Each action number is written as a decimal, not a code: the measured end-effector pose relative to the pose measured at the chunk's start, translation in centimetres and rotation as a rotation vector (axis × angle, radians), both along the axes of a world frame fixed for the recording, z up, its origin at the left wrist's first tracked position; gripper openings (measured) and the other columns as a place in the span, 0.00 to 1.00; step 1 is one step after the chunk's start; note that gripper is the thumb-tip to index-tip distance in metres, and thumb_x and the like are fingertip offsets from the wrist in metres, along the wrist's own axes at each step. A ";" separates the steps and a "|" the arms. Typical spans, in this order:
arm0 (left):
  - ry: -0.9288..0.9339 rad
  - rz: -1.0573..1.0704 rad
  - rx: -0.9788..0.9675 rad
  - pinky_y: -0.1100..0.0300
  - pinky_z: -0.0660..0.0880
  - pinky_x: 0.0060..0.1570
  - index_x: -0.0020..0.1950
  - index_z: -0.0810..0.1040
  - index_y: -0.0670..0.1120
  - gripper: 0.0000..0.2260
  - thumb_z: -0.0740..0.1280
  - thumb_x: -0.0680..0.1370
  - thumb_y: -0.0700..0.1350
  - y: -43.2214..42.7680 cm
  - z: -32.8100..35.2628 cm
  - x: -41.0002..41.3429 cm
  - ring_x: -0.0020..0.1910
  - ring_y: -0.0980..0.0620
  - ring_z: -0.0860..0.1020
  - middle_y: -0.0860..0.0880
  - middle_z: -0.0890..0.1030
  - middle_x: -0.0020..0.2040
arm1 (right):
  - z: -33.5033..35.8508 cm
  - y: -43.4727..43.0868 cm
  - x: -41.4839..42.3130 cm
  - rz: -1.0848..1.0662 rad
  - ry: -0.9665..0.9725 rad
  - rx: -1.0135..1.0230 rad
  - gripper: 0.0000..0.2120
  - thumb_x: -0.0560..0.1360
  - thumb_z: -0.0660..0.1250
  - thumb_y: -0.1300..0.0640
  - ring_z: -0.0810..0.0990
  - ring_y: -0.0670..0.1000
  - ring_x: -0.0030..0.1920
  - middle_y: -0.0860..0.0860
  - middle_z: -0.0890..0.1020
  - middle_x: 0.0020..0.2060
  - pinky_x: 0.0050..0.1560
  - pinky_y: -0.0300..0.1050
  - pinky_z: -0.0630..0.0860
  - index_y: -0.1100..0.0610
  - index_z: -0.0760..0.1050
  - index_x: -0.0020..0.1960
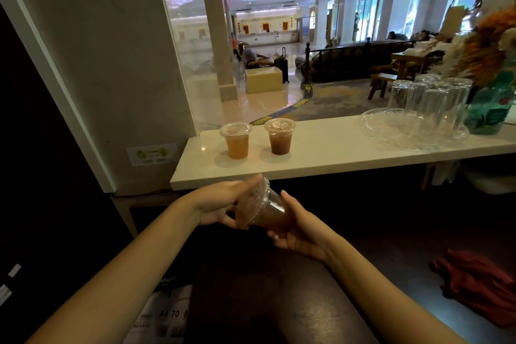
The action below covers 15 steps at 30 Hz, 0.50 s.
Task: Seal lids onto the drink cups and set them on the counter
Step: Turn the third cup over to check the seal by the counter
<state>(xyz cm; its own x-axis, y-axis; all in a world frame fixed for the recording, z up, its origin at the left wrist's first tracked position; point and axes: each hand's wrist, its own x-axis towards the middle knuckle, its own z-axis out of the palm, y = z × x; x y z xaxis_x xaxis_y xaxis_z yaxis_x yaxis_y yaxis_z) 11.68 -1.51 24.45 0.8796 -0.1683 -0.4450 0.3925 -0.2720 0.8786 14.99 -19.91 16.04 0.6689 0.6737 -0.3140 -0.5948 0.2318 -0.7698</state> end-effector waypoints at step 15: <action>0.155 0.323 -1.216 0.36 0.74 0.55 0.66 0.65 0.31 0.37 0.67 0.70 0.57 -0.5 -7.1 -1.9 0.62 0.28 0.72 0.25 0.69 0.63 | 11.9 1.9 4.5 0.294 -0.915 -0.901 0.26 0.72 0.68 0.42 0.79 0.48 0.45 0.49 0.76 0.49 0.35 0.37 0.80 0.53 0.68 0.65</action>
<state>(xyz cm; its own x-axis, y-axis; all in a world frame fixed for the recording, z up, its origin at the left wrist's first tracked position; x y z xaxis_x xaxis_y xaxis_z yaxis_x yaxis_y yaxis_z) 9.82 -1.98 17.39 0.9094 -0.3275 -0.2563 0.4108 0.8029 0.4319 19.45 -18.06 27.99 0.7435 0.6235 -0.2417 0.2802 -0.6187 -0.7339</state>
